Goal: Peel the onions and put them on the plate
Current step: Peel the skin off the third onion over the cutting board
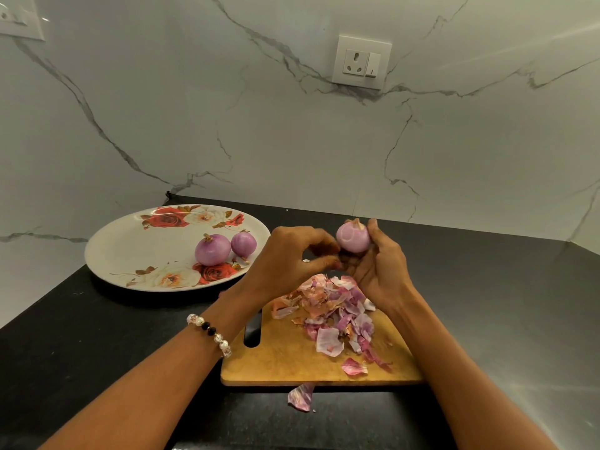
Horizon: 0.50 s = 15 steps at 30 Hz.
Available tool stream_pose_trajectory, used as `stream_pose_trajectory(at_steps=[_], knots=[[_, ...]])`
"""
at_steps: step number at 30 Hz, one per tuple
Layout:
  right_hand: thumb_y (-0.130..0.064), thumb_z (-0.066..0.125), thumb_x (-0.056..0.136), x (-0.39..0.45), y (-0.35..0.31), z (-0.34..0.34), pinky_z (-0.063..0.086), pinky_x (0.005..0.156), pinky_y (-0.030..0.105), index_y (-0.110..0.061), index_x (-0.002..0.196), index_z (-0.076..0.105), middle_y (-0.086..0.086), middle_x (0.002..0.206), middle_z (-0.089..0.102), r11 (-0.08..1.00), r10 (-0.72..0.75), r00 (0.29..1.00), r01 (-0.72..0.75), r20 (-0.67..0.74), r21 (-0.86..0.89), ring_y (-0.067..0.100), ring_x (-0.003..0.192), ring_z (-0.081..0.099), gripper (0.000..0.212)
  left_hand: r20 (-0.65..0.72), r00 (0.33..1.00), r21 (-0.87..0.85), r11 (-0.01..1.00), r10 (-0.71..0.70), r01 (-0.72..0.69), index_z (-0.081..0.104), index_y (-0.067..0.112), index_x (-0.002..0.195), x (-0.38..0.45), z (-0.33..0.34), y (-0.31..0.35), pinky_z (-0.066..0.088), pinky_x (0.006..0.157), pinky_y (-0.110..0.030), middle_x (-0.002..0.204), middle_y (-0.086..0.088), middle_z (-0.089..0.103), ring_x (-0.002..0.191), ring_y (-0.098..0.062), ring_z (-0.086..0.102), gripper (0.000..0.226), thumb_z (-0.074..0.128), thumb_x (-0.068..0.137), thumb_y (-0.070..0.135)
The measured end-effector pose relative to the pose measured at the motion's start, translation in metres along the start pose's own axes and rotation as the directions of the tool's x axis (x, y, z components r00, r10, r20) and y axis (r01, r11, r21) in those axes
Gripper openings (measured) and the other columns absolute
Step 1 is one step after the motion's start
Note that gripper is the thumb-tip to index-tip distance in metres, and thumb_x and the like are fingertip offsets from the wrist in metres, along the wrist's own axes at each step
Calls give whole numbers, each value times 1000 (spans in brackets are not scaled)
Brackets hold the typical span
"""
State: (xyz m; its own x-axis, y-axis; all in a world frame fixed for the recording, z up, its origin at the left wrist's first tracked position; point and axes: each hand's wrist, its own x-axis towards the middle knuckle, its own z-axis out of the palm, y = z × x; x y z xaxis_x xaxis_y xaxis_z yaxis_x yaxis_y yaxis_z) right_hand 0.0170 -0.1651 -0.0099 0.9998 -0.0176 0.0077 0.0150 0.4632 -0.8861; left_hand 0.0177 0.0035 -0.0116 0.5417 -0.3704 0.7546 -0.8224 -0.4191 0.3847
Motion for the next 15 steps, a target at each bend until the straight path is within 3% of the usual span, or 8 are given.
stream_pose_trajectory(at_steps=[1,5,10,15], knots=[[-47,43,100,0,0,0,57,87,49,-2,125,54,28,111,66,1000,-2,1000,2,7,-21,44,103,67,53,-15,1000,6,1000,-3,4,73,13,97,0,-1,0,49,71,-11,87,1,72,78,-6,64,25,69,80,31],[-40,37,104,-1,0,4,61,64,37,-3,120,54,21,100,69,994,-58,996,64,74,-92,29,76,71,44,-163,983,14,996,-81,84,71,15,101,0,1,2,45,74,-12,93,2,70,86,-8,61,24,72,81,28],[-35,46,96,-3,3,10,63,73,43,-5,114,58,17,102,69,989,-94,981,112,171,-94,30,85,72,37,-299,927,-54,973,-228,223,71,11,95,0,6,8,46,70,-8,93,2,64,82,-9,59,21,75,79,24],[-32,54,84,-3,5,10,63,74,42,2,132,49,25,121,60,987,-117,973,136,199,-84,30,92,71,59,-330,881,-89,940,-340,330,73,15,90,0,5,9,53,71,-25,95,4,62,91,-14,58,17,77,76,24]])
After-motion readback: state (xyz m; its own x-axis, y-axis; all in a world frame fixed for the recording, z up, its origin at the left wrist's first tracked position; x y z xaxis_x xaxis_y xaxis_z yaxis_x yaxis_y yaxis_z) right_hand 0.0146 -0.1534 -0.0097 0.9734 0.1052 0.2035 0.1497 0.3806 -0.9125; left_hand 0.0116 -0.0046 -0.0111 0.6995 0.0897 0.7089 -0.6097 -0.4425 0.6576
